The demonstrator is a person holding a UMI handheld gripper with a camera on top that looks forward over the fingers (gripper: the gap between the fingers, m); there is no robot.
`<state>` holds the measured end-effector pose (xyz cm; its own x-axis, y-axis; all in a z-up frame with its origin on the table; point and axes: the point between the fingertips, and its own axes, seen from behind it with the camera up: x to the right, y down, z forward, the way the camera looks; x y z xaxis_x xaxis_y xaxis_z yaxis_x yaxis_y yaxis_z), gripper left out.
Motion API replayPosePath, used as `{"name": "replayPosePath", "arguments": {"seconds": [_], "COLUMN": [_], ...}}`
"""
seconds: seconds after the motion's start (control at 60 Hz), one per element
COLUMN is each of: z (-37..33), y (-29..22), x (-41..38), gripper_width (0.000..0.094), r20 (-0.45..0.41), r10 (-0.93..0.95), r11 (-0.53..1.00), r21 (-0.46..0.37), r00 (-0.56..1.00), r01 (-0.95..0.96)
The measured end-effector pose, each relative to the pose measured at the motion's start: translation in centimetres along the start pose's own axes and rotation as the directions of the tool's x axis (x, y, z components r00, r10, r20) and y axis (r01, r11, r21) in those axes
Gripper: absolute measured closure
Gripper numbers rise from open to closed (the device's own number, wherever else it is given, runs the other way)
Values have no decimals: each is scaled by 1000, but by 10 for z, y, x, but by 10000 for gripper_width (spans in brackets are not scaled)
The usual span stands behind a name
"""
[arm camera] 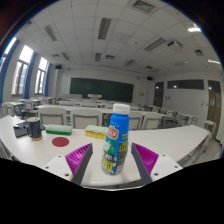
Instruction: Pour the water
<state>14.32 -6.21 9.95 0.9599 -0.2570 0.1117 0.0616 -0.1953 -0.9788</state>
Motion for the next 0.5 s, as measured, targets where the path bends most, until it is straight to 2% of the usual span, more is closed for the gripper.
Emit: {"name": "replayPosePath", "arguments": {"seconds": [0.133, 0.183, 0.217, 0.267, 0.3, 0.417, 0.5], "z": [51, 71, 80, 85, 85, 91, 93], "y": [17, 21, 26, 28, 22, 24, 22], "x": [16, 11, 6, 1, 6, -1, 1], "gripper_width": [100, 112, 163, 346, 377, 521, 539], "r20": [-12, 7, 26, 69, 60, 49, 36], "r10": [62, 89, 96, 117, 128, 114, 107], "r11": [998, 996, 995, 993, 992, 992, 992], "r21": [-32, -30, -31, -27, 12, 45, 65], "r00": [998, 996, 995, 991, 990, 992, 994], "r01": [-62, -89, -95, -115, -129, -117, -109]}}
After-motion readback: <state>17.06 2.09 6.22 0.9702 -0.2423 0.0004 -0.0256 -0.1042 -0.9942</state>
